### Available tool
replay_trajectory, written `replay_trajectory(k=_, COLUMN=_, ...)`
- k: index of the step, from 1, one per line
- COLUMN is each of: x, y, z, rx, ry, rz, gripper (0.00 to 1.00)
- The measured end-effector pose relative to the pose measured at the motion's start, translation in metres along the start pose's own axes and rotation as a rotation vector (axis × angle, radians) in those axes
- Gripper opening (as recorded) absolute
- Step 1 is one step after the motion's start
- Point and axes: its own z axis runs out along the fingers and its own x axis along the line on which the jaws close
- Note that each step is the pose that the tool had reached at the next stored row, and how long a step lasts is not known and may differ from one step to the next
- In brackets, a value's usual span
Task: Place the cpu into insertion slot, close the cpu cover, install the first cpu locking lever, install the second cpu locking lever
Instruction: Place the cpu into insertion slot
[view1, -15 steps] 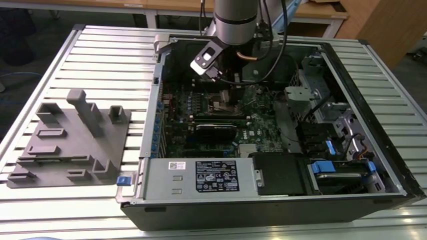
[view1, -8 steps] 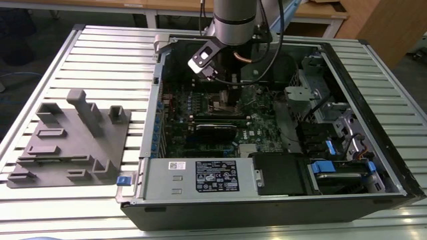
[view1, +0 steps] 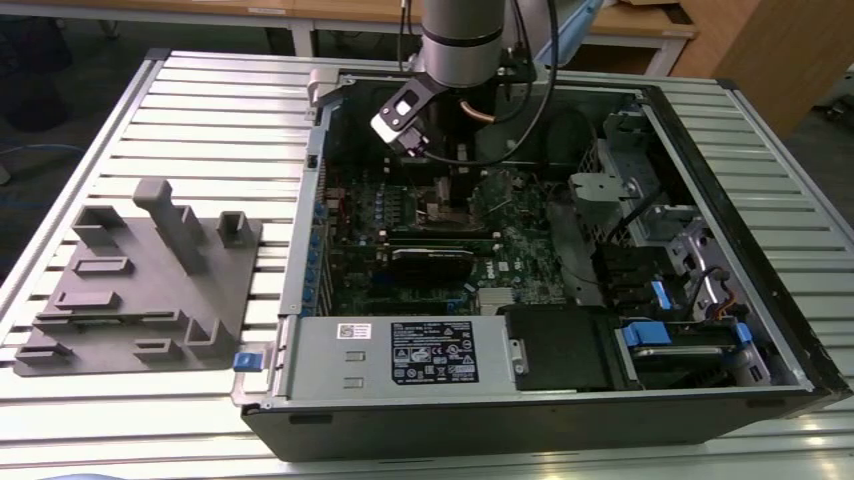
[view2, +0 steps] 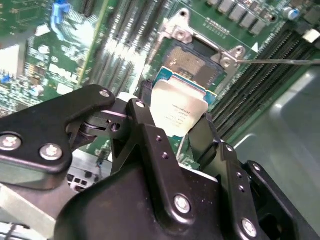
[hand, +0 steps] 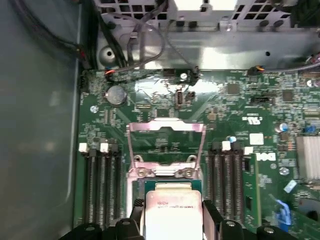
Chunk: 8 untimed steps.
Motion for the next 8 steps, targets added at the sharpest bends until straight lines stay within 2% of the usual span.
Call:
replay_trajectory(k=6, x=0.0034, y=-0.0010, z=0.0080, rx=-0.0001, ry=0.0002, rz=0.000, gripper=0.54)
replay_trajectory(k=8, x=0.0034, y=-0.0011, z=0.0084, rx=0.0000, ry=0.0000, rz=0.000, gripper=0.54)
